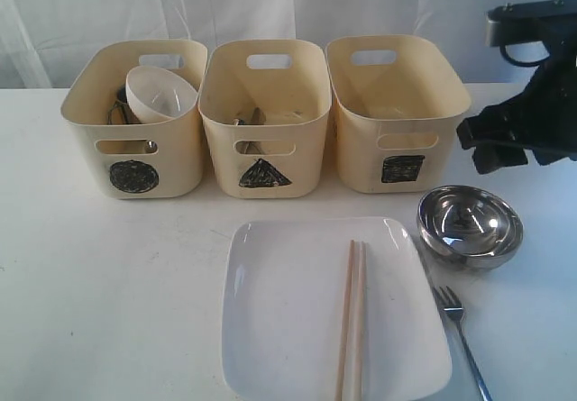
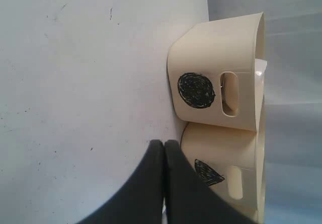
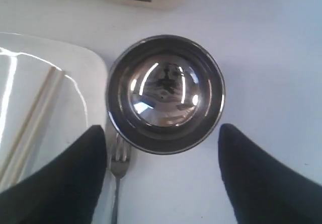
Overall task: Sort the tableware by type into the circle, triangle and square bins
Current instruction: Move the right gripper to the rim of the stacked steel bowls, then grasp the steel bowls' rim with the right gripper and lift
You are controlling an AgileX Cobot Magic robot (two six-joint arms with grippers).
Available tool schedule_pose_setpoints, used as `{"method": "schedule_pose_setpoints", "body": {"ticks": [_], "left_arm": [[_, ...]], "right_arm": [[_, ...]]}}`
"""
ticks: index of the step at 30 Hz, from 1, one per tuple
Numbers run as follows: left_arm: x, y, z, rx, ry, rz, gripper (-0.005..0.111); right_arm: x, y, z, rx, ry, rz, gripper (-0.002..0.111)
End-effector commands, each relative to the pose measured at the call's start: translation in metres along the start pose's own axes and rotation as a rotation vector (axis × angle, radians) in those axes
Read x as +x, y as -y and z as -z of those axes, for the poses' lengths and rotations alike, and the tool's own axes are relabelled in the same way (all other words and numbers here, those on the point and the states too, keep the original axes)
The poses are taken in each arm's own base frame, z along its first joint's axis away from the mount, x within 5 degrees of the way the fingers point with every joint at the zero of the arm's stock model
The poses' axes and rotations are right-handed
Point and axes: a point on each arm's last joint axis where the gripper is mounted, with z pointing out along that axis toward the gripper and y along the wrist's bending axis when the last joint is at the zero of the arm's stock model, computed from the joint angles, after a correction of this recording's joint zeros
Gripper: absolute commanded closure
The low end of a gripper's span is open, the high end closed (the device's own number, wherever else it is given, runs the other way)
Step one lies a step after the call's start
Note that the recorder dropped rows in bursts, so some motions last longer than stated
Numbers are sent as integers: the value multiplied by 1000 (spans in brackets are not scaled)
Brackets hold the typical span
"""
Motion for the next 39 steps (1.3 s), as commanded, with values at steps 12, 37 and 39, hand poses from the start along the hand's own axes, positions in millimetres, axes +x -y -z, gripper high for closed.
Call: {"method": "schedule_pose_setpoints", "body": {"ticks": [12, 37, 39], "left_arm": [[0, 0, 0, 8, 3, 0, 107], [0, 0, 0, 8, 3, 0, 107], [0, 0, 0, 8, 3, 0, 107]], "right_arm": [[4, 37, -73, 236, -202, -190, 47], [11, 40, -133, 180, -276, -253, 52], [12, 40, -136, 180, -284, -255, 54]]}}
